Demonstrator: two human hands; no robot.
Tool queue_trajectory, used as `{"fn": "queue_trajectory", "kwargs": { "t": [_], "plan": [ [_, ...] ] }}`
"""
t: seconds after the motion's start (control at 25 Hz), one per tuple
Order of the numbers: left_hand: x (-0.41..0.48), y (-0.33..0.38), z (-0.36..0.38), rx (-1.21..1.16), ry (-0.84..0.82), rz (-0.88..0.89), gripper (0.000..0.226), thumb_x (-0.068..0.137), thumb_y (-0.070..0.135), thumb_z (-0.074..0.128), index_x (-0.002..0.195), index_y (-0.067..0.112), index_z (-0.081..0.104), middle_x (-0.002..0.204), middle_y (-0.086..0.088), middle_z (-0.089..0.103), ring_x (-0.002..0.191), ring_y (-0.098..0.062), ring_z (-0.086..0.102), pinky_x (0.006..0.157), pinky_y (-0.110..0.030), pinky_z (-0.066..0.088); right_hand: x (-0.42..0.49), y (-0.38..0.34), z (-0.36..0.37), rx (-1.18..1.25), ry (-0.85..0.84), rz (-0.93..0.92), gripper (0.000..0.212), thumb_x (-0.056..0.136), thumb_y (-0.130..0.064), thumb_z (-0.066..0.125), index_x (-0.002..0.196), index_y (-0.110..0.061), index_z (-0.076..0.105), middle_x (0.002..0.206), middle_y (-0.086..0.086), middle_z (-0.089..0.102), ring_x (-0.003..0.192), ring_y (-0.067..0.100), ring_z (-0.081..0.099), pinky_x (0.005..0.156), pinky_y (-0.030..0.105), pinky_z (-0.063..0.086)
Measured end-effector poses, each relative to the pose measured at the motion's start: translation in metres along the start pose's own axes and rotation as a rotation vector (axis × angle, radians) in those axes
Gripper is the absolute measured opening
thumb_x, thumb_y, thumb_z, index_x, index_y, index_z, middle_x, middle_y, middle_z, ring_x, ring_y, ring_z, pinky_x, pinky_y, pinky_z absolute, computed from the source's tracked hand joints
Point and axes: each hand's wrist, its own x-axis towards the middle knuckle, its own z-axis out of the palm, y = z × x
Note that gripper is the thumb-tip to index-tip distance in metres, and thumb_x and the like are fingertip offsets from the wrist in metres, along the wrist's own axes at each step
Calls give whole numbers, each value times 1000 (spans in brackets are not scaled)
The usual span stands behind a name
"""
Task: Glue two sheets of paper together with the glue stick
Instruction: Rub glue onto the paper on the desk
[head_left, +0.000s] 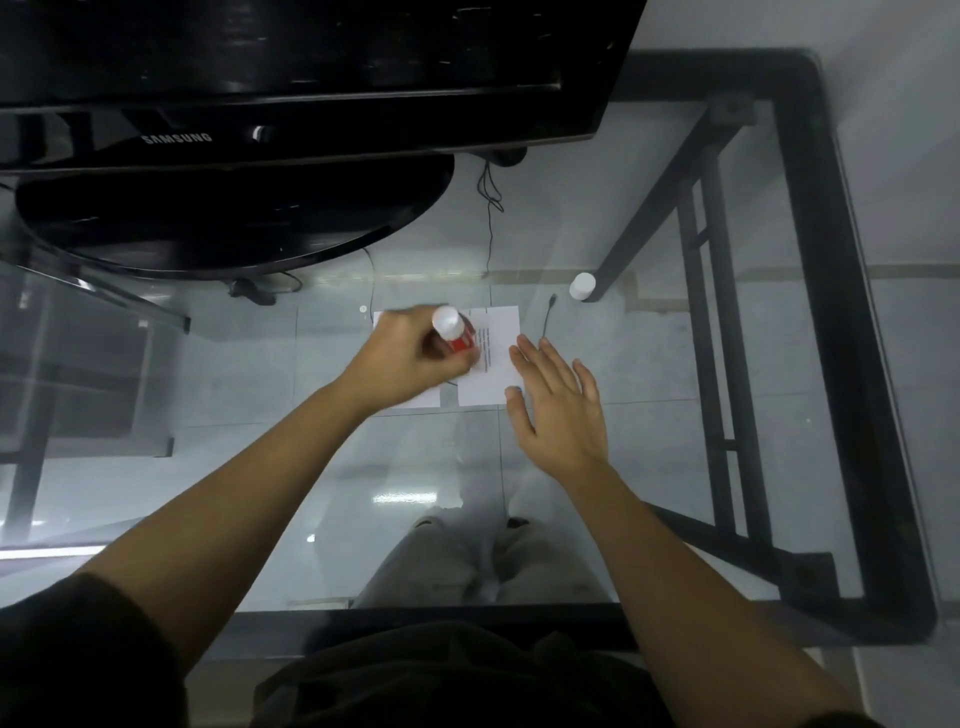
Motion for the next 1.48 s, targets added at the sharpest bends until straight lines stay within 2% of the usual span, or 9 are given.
{"fn": "queue_trajectory", "kwargs": {
  "t": [0.12,0.24,0.44,0.6,0.76,0.92,1.08,1.36,1.48],
  "plan": [
    [-15,4,9,37,-138,58,21,75,23,74,91,12,66,88,-2,69,76,-10,63,66,-20,52,0,-1,-1,3,8,-7,56,92,-45,23,141,-21,31,150,-1,31,141,17,22,113,40,7],
    [-3,5,7,92,-191,69,21,74,20,75,91,9,66,88,-7,69,76,-17,64,68,-26,52,1,0,0,16,18,-3,56,91,-46,26,140,-21,33,150,-1,33,140,17,23,113,40,8],
    [37,6,-5,138,-58,41,19,77,24,73,90,13,65,85,-3,69,71,-8,60,65,-9,45,0,1,1,14,31,-4,55,90,-44,27,140,-21,33,149,-2,34,140,16,24,112,37,7],
    [46,8,-9,140,-1,-22,21,77,29,72,92,16,65,87,-3,70,74,-12,62,69,-25,51,0,0,1,39,37,7,52,90,-42,33,138,-22,36,149,-2,35,139,16,25,112,37,8],
    [10,11,2,25,-86,22,18,74,26,74,88,18,66,83,2,69,71,-2,61,63,-13,49,1,0,-1,58,19,9,50,90,-43,34,136,-22,38,150,-2,33,140,16,23,113,39,9],
    [-7,11,14,54,-182,53,21,74,23,75,92,16,66,90,-1,69,78,-10,64,70,-21,54,-1,0,-3,63,32,-16,49,90,-38,33,135,-20,40,149,0,34,140,18,24,113,42,11],
    [8,12,14,126,-241,86,20,74,24,73,89,13,66,86,-3,69,74,-11,62,68,-22,51,0,1,-2,51,18,-15,49,90,-37,35,135,-20,39,150,0,33,140,18,23,114,42,10],
    [57,16,-4,161,-49,-3,24,77,26,72,95,12,65,89,-5,70,80,-17,63,75,-29,52,-1,1,1,51,42,-20,49,89,-35,40,135,-19,37,148,1,36,138,18,27,113,41,12],
    [48,20,-3,119,-28,-3,19,76,28,72,90,16,66,83,-1,70,74,-10,63,69,-22,51,-2,0,0,28,26,4,59,89,-36,37,143,-17,21,153,3,27,140,19,23,114,44,13]
  ]
}}
